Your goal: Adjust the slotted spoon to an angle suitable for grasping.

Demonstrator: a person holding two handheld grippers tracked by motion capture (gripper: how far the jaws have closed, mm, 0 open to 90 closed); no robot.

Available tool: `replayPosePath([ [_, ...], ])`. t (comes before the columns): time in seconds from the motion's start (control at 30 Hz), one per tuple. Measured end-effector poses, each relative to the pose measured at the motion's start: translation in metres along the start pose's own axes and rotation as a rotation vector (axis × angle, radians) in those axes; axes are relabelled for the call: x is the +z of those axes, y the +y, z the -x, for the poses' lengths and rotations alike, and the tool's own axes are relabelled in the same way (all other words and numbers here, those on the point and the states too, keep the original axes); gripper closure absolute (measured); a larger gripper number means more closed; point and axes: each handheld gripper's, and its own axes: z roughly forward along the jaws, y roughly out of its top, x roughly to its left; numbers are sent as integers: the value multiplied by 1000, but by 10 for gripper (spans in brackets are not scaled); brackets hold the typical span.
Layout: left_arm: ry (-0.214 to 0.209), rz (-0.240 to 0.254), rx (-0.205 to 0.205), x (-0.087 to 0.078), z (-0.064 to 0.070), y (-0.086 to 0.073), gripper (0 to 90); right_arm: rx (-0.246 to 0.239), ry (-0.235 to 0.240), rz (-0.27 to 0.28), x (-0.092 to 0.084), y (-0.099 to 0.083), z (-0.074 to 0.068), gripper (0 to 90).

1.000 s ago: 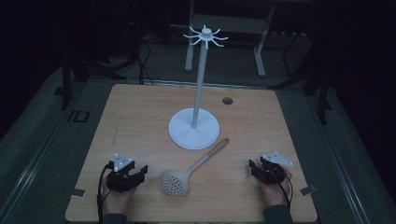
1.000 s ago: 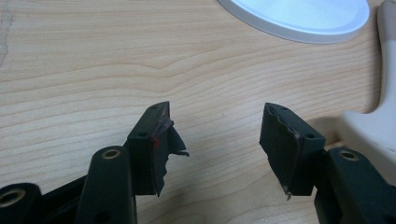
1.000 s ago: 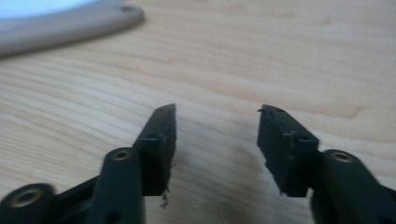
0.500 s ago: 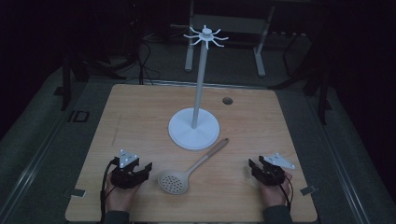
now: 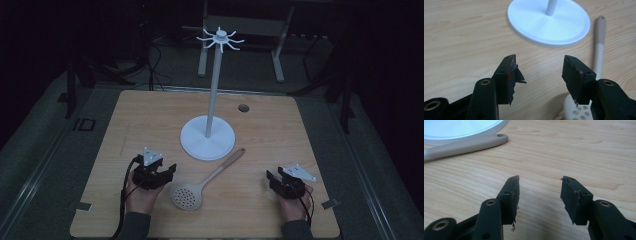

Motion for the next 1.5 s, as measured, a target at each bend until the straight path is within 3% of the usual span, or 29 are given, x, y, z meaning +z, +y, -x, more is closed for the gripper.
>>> replayPosePath([
  [0.33, -34, -12, 52, 10, 16, 27, 469, -16, -9, -7, 0, 0, -1, 484],
  [0.47, -51, -1, 53, 14, 20, 36, 468, -19, -13, -8, 0, 0, -1, 483],
  [1.5, -85, -23, 86, 38, 47, 73, 470, -24, -27, -12, 0, 0, 1, 486],
])
